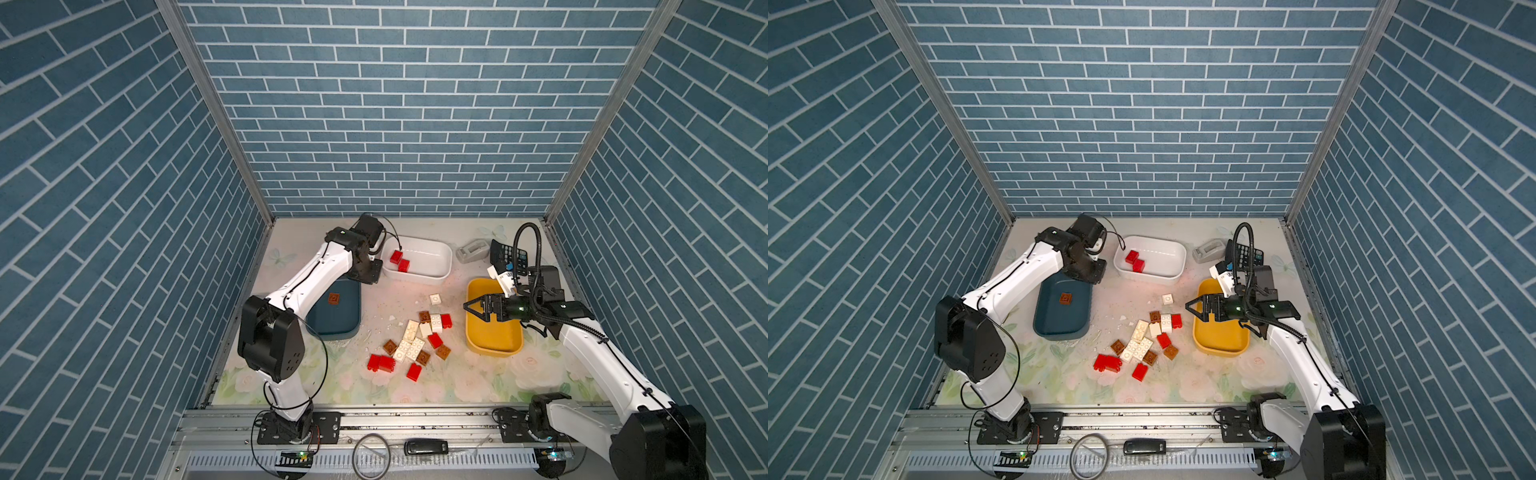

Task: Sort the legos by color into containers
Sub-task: 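Carry the brown brick over the teal bin and open the left gripper, then move the left gripper back to the pile and grasp another brown brick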

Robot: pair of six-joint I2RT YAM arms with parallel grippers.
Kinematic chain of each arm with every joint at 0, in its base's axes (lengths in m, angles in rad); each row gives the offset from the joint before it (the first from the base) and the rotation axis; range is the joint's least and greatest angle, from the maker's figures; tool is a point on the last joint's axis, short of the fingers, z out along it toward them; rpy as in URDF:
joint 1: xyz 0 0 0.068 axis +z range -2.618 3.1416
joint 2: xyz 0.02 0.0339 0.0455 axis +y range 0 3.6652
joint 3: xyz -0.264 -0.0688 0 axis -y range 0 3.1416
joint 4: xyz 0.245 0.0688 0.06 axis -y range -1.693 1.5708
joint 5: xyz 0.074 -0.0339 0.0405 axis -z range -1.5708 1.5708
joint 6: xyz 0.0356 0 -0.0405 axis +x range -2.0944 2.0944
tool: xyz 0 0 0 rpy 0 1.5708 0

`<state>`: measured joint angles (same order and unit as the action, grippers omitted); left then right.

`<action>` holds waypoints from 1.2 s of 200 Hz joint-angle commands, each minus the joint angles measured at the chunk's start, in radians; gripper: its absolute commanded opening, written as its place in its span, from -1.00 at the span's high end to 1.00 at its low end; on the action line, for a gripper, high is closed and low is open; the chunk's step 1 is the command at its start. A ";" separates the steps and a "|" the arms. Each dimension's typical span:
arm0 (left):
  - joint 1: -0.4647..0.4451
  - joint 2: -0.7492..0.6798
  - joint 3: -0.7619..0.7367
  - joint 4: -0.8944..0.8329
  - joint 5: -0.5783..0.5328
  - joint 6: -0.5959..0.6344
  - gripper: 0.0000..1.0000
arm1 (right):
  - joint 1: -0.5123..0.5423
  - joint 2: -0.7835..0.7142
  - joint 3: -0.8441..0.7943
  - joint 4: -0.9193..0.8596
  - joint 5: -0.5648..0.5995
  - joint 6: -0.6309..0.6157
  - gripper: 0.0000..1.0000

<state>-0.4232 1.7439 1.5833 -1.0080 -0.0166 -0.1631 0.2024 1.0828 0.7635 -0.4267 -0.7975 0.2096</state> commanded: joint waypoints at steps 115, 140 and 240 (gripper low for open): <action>0.261 0.134 -0.163 0.205 -0.131 0.140 0.33 | 0.074 0.071 0.066 0.155 0.002 0.089 -0.98; 0.261 0.128 -0.151 0.198 -0.143 0.143 0.06 | 0.074 0.073 0.065 0.153 0.006 0.090 -0.97; 0.126 -0.152 -0.228 0.081 0.076 -0.105 -0.38 | 0.074 0.080 0.074 0.108 0.017 0.045 -0.98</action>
<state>-0.2314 1.6524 1.4036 -0.8711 -0.0025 -0.1482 0.2722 1.1542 0.8062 -0.3035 -0.7868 0.2874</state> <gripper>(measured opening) 0.679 0.988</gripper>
